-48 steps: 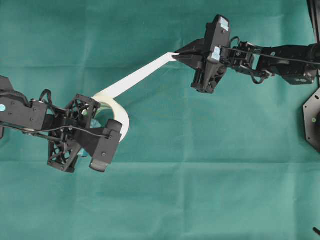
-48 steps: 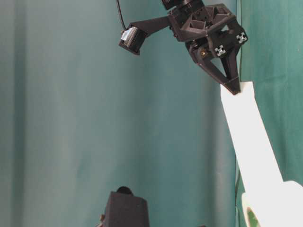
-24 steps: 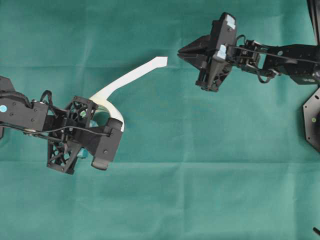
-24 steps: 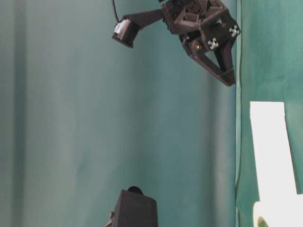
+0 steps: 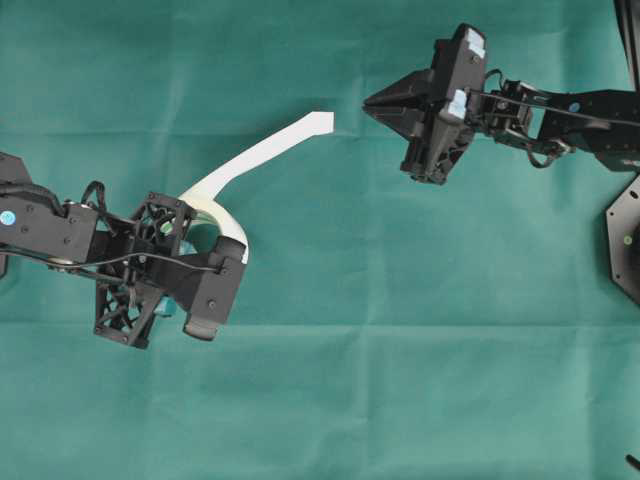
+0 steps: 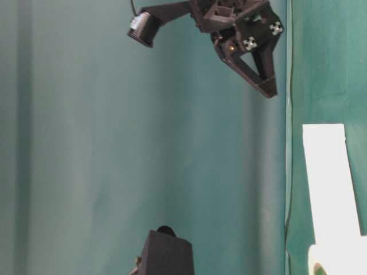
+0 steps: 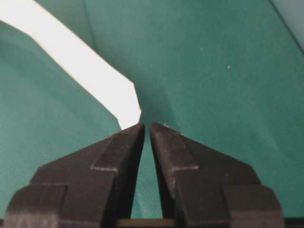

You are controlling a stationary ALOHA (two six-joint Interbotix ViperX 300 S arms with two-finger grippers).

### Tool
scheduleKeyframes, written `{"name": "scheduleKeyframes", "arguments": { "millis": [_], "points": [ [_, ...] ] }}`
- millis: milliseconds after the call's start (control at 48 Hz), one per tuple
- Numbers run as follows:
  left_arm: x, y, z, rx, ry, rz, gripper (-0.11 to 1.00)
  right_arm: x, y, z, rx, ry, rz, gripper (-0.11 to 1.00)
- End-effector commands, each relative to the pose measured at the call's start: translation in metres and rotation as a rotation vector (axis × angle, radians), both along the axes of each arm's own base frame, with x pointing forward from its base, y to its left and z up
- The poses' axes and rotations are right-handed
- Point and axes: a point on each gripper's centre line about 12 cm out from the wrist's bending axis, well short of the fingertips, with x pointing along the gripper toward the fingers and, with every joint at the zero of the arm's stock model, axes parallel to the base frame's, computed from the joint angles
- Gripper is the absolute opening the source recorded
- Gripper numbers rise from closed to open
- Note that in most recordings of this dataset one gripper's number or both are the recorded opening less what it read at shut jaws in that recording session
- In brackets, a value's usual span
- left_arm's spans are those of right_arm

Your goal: Peel off the duct tape with your right arm.

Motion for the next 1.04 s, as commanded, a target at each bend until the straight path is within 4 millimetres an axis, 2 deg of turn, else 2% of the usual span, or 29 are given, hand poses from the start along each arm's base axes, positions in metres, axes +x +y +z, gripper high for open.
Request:
{"name": "scheduleKeyframes", "arguments": {
  "millis": [0,292,480,563,730,792,834,1022],
  "points": [
    [0.002,0.000,0.003,-0.001,-0.020,-0.001,0.20,0.000,0.002,0.017,-0.020,-0.050,0.007,-0.01],
    [0.007,-0.001,-0.016,0.004,0.013,-0.002,0.20,-0.012,0.009,0.023,-0.025,-0.063,0.014,-0.01],
    [0.008,-0.002,-0.016,0.003,0.010,0.000,0.22,-0.014,0.012,0.023,-0.024,-0.065,0.021,-0.01],
    [0.008,-0.003,-0.014,0.001,0.004,-0.002,0.32,-0.014,0.013,0.023,-0.025,-0.064,0.023,-0.01],
    [0.010,-0.003,-0.011,-0.013,-0.001,0.032,0.79,-0.014,0.013,0.023,-0.024,-0.065,0.022,-0.01],
    [0.010,-0.003,-0.008,-0.015,-0.006,0.037,0.93,-0.014,0.013,0.023,-0.025,-0.064,0.023,-0.01],
    [0.010,-0.003,-0.004,-0.018,-0.018,0.038,0.95,-0.014,0.013,0.023,-0.025,-0.064,0.023,-0.01],
    [0.010,-0.004,0.026,-0.035,-0.109,0.033,0.86,-0.014,0.013,0.025,-0.028,-0.072,0.023,-0.01]
  ]
}}
